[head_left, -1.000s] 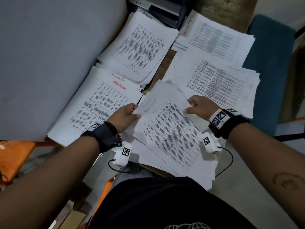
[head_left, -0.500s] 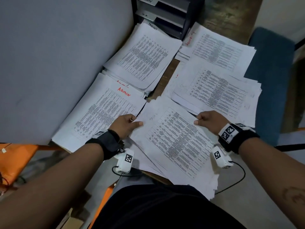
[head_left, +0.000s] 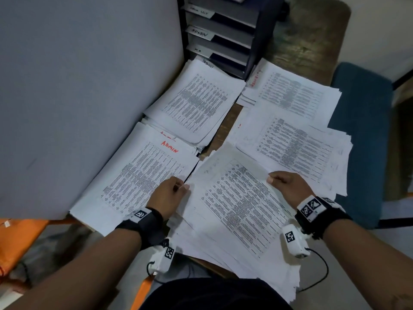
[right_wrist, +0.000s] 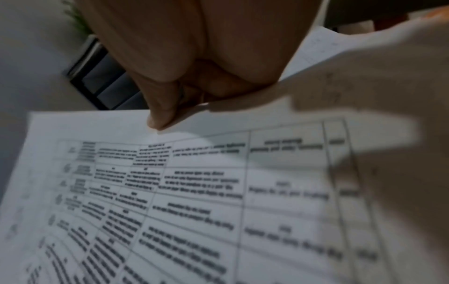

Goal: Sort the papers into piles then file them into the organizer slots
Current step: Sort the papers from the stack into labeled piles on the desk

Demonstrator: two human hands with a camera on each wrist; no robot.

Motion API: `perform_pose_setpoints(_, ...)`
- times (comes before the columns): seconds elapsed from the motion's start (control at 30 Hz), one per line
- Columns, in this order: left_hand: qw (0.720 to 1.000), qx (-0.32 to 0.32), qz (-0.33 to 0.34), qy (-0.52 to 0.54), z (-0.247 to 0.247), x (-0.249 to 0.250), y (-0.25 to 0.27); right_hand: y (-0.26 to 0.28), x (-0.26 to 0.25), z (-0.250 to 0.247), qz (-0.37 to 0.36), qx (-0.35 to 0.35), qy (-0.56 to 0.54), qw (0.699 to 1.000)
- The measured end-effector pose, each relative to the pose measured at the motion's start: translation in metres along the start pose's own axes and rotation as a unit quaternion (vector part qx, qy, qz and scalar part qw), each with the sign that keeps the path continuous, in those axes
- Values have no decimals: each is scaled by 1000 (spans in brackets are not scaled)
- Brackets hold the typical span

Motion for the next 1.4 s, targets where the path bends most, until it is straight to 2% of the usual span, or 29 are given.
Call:
perform_pose_setpoints(0.2, 999, 7, 35, -3, 5, 0, 3, 1, -3, -7, -2, 24, -33, 999)
perform_pose_setpoints(0.37, 992, 83, 80, 43, 3, 5, -2, 2, -1, -9, -14, 20, -23, 999)
perform_pose_setpoints(0.47, 986, 49, 36, 154, -1, 17, -5, 0, -1, -10, 3, 11, -27, 1000)
perform_pose_setpoints(0.63, 936, 19, -49, 349, -14, 45, -24, -9, -6, -9, 85, -51, -81, 992)
perform_pose_setpoints(0.77, 917, 34, -64, 392, -22, 65, -48, -15, -16, -2, 136, -104, -151, 974)
perform_pose_setpoints(0.83, 905, 58, -78, 415, -27, 73, -60, -11, -29, 4, 136, -142, -153, 968)
perform_pose_setpoints(0.93, 886, 84, -100, 445, -37, 81, -80, -15, -48, 17, 98, -116, -111, 982)
perform_pose_setpoints(1.0, 877, 93, -113, 458, -46, 82, -90, -31, -57, 26, 85, -64, -84, 991)
perform_pose_setpoints(1.03, 875, 102, -117, 459, -49, 79, -93, -45, -60, 32, 107, -28, -95, 989)
perform_pose_setpoints(1.1, 891, 127, -115, 420, -54, 67, -97, -71, -71, 47, 150, 20, -99, 984)
perform_pose_setpoints(1.2, 938, 134, -114, 298, -60, 43, -93, -110, -91, 71, 161, 34, -70, 984)
perform_pose_setpoints(1.3, 961, 59, -101, 252, -56, 22, -80, -138, -108, 88, 174, 26, -16, 984)
perform_pose_setpoints(1.4, 985, -9, -72, 158, -49, 8, -61, -157, -127, 99, 190, 25, -12, 981)
Point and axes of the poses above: each hand's wrist, its own y-axis away from the middle knuckle, its own z-axis out of the palm, x = y × z, the point moved 2 cm from there along -y, towards the middle knuckle, and after that the axes turned 11 degrees about x, right-handed, at the moved point
